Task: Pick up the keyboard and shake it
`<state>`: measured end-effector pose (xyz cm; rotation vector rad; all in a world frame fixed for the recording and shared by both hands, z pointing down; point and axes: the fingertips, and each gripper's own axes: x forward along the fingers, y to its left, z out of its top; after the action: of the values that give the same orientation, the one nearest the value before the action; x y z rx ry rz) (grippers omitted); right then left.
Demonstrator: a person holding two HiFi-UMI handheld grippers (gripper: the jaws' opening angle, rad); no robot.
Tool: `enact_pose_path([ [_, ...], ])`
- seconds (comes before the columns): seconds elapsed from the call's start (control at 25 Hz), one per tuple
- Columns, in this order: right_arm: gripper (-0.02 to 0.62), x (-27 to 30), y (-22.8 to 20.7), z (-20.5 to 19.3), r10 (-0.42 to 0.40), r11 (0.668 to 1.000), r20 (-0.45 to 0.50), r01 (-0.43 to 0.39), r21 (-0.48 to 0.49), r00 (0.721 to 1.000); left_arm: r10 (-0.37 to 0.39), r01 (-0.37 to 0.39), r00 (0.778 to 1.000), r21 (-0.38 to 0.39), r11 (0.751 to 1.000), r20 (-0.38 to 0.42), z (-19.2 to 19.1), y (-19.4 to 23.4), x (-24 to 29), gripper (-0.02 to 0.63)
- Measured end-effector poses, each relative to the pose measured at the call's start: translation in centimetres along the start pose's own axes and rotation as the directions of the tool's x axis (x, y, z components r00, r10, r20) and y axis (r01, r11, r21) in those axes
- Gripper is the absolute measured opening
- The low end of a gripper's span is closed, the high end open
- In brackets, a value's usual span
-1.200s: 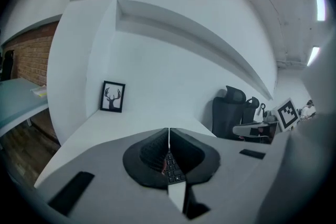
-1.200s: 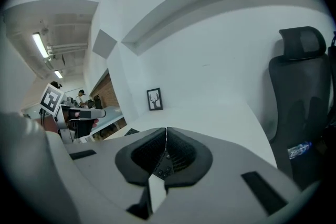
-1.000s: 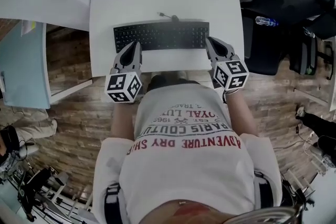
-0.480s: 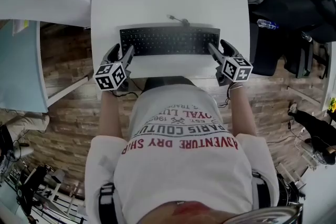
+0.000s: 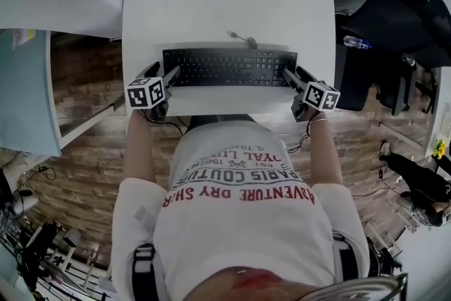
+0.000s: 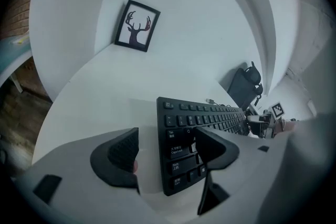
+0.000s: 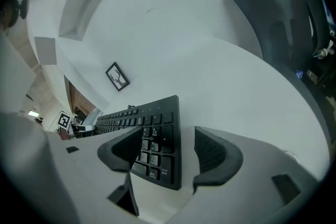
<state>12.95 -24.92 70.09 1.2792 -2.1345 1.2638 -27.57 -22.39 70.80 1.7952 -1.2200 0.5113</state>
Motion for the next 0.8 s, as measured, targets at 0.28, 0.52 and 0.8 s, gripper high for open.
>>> enact_pose_path([
  [0.28, 0.301, 0.7, 0.2, -0.3, 0.041, 0.999, -0.056, -0.042, -0.019, 0.998, -0.064, 0.066, 0.997, 0.038, 0.997, -0.050, -0.2, -0.3, 0.2, 0.331],
  [0.52, 0.301, 1.2, 0.4, -1.0, 0.009, 0.997, -0.111, -0.017, -0.075, 0.994, -0.054, 0.063, 0.994, 0.093, 0.994, -0.092, -0.7, -2.1, 1.1, 0.333],
  [0.8, 0.298, 1.9, 0.8, -1.2, -0.006, 0.999, -0.145, -0.001, -0.046, 0.989, -0.055, 0.061, 0.996, 0.103, 0.993, -0.066, -0.7, -2.0, 1.1, 0.333],
])
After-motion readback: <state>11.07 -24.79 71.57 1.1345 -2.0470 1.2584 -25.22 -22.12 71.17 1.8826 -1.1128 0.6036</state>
